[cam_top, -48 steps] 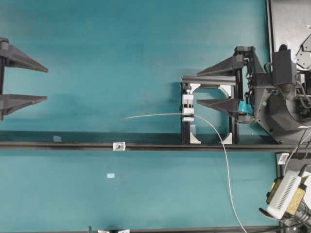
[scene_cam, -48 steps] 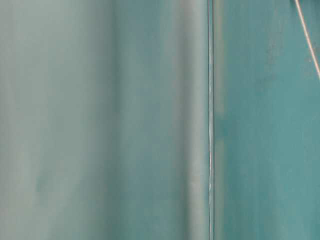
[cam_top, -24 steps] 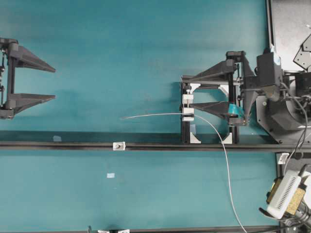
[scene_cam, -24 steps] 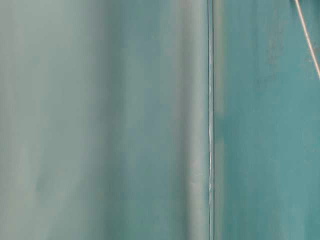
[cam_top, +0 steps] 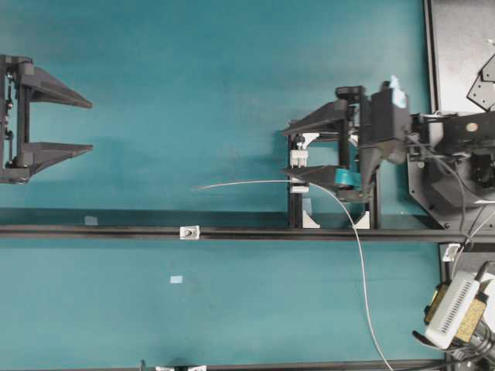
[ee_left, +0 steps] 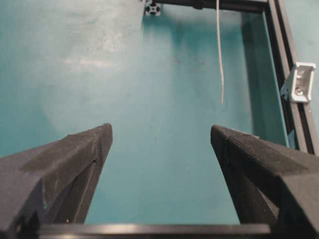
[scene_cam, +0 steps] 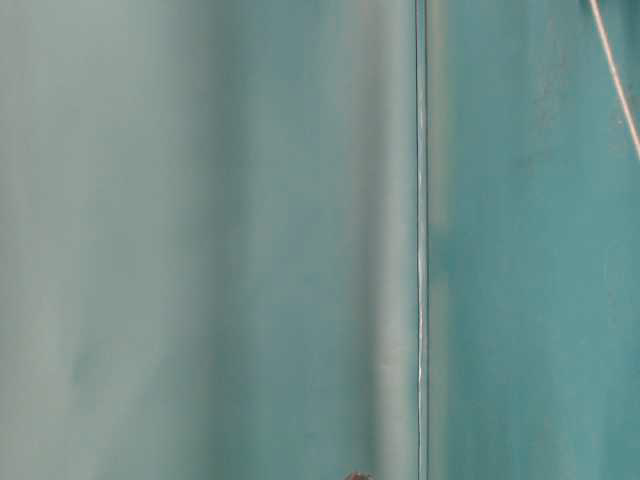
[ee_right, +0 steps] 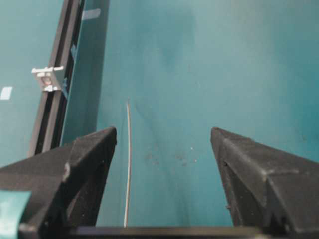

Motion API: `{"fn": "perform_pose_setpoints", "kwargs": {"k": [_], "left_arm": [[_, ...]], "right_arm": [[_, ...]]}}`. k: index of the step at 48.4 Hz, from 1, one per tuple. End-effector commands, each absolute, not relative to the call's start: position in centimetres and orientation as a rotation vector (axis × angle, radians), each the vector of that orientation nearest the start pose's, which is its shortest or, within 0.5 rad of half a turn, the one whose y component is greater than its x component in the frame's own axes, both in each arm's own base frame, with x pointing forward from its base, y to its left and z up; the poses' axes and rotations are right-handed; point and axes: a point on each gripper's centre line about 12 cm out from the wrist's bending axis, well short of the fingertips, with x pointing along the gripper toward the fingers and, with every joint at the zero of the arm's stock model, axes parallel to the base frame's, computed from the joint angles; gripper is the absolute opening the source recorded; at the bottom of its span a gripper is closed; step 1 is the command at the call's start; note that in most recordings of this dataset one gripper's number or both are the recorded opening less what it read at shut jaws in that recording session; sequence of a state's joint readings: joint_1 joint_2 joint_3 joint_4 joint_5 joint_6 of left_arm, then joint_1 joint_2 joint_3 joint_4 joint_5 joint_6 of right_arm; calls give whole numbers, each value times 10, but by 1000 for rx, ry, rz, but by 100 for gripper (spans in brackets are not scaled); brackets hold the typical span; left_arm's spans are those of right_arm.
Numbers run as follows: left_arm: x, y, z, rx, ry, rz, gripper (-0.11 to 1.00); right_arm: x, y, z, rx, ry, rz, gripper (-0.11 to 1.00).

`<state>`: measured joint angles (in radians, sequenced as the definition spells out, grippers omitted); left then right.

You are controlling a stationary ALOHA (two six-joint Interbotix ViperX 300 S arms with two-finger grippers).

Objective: Insert the wire into the hole on the right side and pull it with the left arm.
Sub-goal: 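Close the right gripper on the white wire's free end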

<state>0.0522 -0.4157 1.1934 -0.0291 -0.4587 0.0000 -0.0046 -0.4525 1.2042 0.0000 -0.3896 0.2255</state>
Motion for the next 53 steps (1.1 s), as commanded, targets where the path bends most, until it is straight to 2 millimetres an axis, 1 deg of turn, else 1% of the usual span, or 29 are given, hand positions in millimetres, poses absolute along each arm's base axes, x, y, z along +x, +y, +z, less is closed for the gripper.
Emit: {"fn": "perform_pose_setpoints", "kwargs": {"k": [1,8,16,25,39,53], "left_arm": [[263,17,185,-31,289,75,52],[261,19,183,-42,296,84,52],[259,21,179,-49,319,94,52],[258,21,176,-54,342,97,52],[255,22,171,-67,373,104,52],[254,22,169,-67,378,104,51]], "right_arm": [[265,0,181,222,350,-40,74],[279,0,173,220,394,-44,74],[291,0,159,222,455,-51,74],[303,2,147,219,497,-50,74],[312,2,132,217,563,-58,74],[327,3,119,215,598,-57,74]]}}
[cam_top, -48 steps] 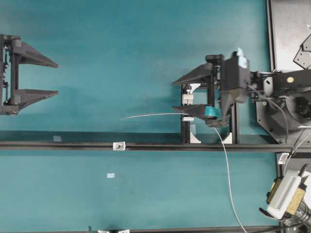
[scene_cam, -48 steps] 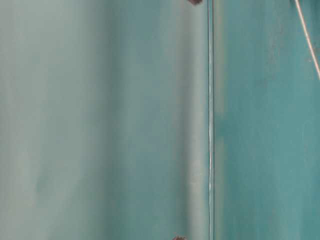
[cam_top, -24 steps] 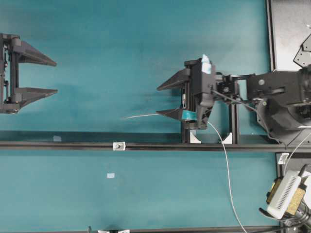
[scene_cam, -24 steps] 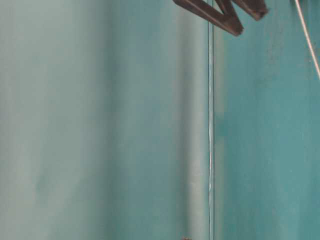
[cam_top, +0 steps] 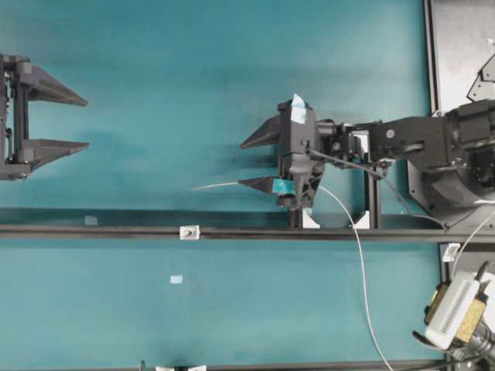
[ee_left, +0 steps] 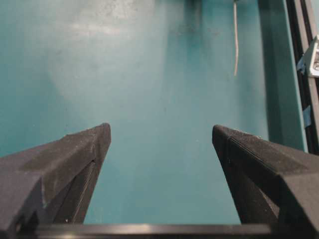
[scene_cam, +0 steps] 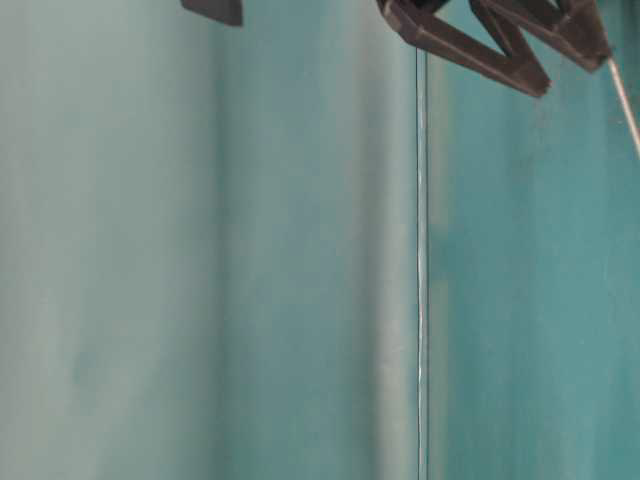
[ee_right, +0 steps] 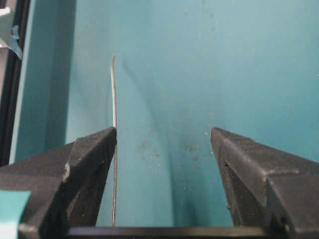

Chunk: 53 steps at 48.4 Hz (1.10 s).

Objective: Insert the wire into the hole on the right side and pull it with the left arm.
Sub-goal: 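Close the right gripper on the white wire's free end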

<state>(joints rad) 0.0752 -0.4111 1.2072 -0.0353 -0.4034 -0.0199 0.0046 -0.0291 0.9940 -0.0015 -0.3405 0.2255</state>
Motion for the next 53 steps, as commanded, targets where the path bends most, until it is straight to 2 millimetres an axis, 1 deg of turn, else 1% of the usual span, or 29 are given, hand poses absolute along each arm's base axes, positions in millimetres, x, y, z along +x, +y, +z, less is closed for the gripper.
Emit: {"fn": "perform_pose_setpoints", "kwargs": {"k": [1,15,29,53], "left_arm": [[254,22,170,-67,376,105,51],[251,23,166,-69,389,110,51],[251,23,166,-68,387,110,51],[251,23,166,-69,389,110,51]], "right_arm": [[328,3,118,215,600,-57,74],[334,4,110,212,617,-57,74],[337,4,112,213,606,-56,74],[354,4,106,209,597,-54,73]]}}
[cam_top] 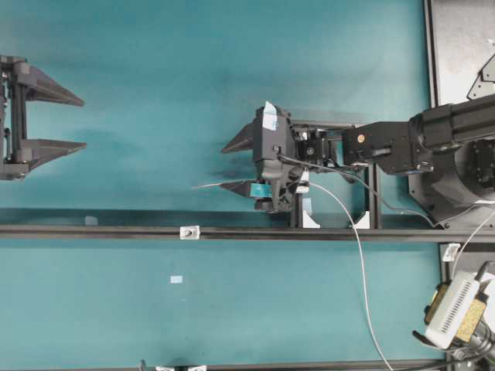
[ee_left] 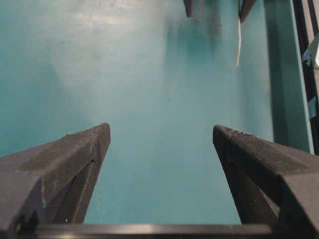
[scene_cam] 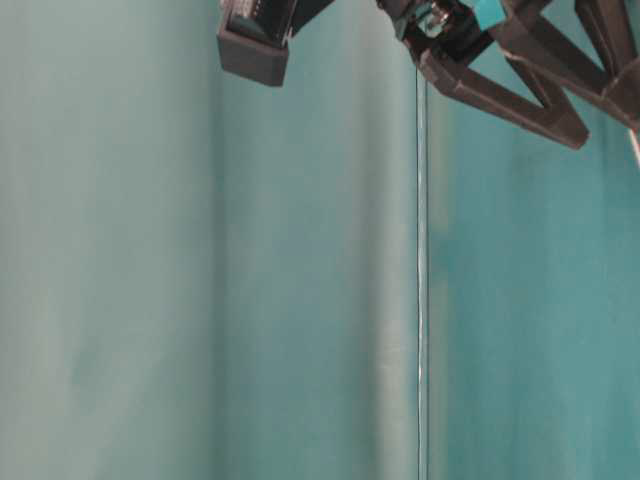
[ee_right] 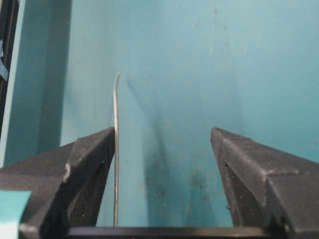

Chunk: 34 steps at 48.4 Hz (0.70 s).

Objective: Insert the wire into the hole on the right side and pull it with the left arm.
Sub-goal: 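Close the right gripper on the white wire's free end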

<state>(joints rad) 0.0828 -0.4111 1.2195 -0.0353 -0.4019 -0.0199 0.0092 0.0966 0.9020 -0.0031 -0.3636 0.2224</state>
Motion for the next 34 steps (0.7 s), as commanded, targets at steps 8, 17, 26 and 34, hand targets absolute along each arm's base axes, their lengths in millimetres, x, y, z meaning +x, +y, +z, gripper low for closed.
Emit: {"fn": "perform_pose_setpoints", "kwargs": {"k": [8,17,26,34], "left_arm": [[251,23,166,-68,387,110,51],[251,23,166,-69,389,110,51],[251,23,166,-69,389,110,51],[251,23,166,-69,389,110,51]], "right_arm": [[355,4,106,209,596,-54,71],[356,4,107,209,591,-53,60],[356,3,108,208,579,-53,34],[356,4,108,202,581,-49,2]]}}
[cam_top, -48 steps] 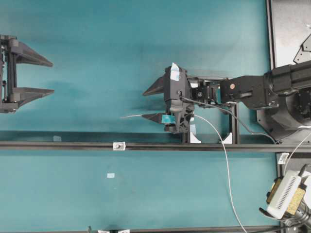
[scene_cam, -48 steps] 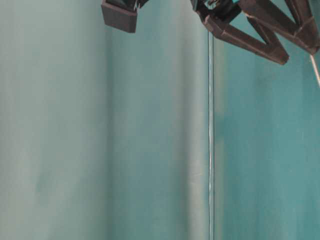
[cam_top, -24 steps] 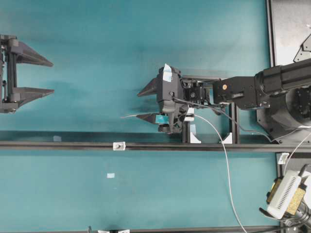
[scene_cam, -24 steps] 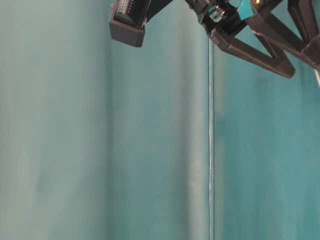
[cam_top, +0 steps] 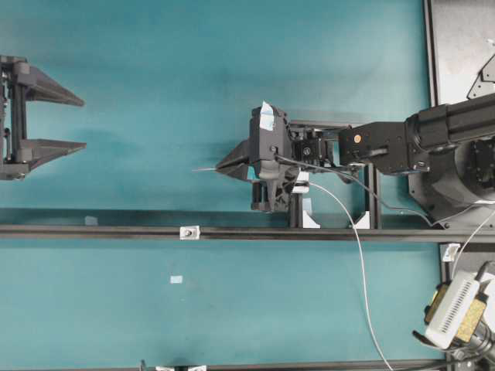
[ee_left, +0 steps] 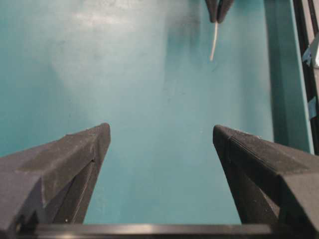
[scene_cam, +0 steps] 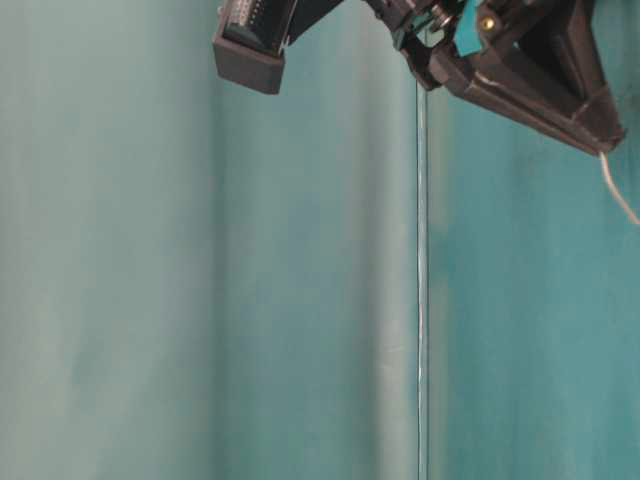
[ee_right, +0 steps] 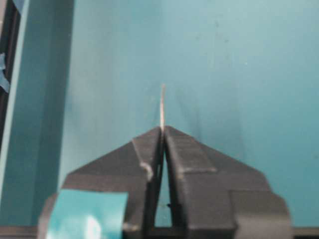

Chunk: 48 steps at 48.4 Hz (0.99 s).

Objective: Insert the wire into the hole on the right side and pull it with the left arm.
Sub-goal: 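Close the right gripper on the white wire's free end, then pull the wire out and carry it down toward the white bracket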

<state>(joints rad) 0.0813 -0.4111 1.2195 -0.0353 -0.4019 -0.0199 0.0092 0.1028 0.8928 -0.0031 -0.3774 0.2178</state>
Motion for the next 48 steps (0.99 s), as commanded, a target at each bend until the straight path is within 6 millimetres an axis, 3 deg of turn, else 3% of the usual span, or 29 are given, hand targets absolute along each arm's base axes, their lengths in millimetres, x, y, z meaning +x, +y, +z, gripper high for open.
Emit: {"fn": "perform_pose_setpoints", "kwargs": {"k": [1,5,24,48], "left_arm": [[251,23,166,-68,387,110,51],[251,23,166,-69,389,110,51],[251,23,166,-78,388,112,51],[252,19,165,-160,383,112,51]], "right_arm": [[356,4,109,202,579,-48,0],[356,4,108,203,580,-50,-5],[354,4,109,202,585,-49,-5],[332,4,146,211,556,-49,-5]]}}
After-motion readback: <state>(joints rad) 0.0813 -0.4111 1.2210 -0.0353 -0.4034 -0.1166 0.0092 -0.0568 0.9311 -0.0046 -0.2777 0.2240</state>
